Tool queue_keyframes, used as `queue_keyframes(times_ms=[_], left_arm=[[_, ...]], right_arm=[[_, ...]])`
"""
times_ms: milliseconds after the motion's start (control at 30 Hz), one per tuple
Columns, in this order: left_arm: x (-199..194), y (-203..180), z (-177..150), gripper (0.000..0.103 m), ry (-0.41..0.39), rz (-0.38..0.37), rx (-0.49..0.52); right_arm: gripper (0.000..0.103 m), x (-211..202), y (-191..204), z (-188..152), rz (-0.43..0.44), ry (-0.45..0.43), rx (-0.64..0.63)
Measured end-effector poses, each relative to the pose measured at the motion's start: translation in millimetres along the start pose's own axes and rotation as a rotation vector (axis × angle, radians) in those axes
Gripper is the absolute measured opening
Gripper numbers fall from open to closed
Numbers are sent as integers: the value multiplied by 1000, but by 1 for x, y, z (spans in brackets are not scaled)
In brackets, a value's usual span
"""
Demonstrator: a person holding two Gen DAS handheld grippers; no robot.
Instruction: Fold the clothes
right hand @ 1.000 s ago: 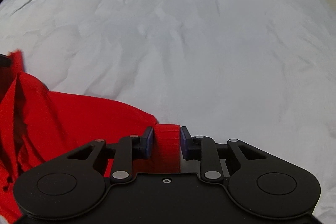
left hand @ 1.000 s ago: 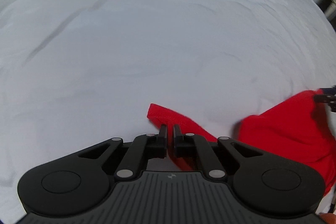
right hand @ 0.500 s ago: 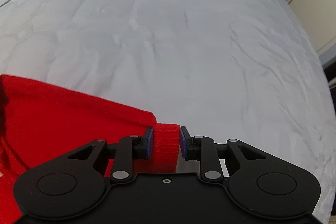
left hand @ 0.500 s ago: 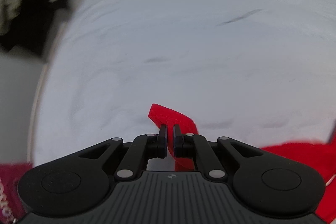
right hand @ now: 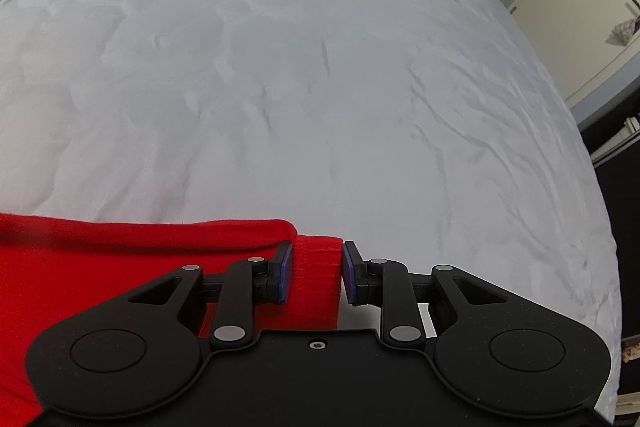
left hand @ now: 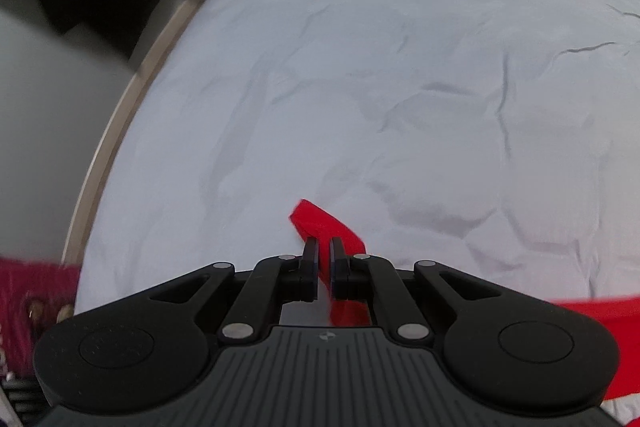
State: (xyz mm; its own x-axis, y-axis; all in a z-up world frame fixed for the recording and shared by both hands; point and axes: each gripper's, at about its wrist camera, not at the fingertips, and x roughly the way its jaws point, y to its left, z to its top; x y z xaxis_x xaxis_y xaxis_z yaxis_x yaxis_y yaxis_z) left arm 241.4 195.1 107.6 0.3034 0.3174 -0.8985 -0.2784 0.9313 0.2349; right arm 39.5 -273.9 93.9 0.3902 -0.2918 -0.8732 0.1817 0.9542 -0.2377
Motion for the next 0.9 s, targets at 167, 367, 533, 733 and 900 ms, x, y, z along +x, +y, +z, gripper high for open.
queue_keyframes(times_ms=[167, 367, 533, 733, 900], left_arm=[[17, -7, 8, 10, -36, -48, -26], [22, 10, 9, 34, -82, -37, -50], [32, 34, -5, 36, -49, -103, -129], [35, 63, -22, 36, -59, -193, -309], [31, 73, -22, 38, -65, -156, -332]], right_arm=[[23, 13, 7, 0, -29, 25, -41], [24, 20, 16, -1, -45, 42, -91], [24, 21, 17, -2, -50, 46, -94], [25, 19, 20, -5, -60, 48, -118], [25, 19, 16, -6, -55, 53, -109]])
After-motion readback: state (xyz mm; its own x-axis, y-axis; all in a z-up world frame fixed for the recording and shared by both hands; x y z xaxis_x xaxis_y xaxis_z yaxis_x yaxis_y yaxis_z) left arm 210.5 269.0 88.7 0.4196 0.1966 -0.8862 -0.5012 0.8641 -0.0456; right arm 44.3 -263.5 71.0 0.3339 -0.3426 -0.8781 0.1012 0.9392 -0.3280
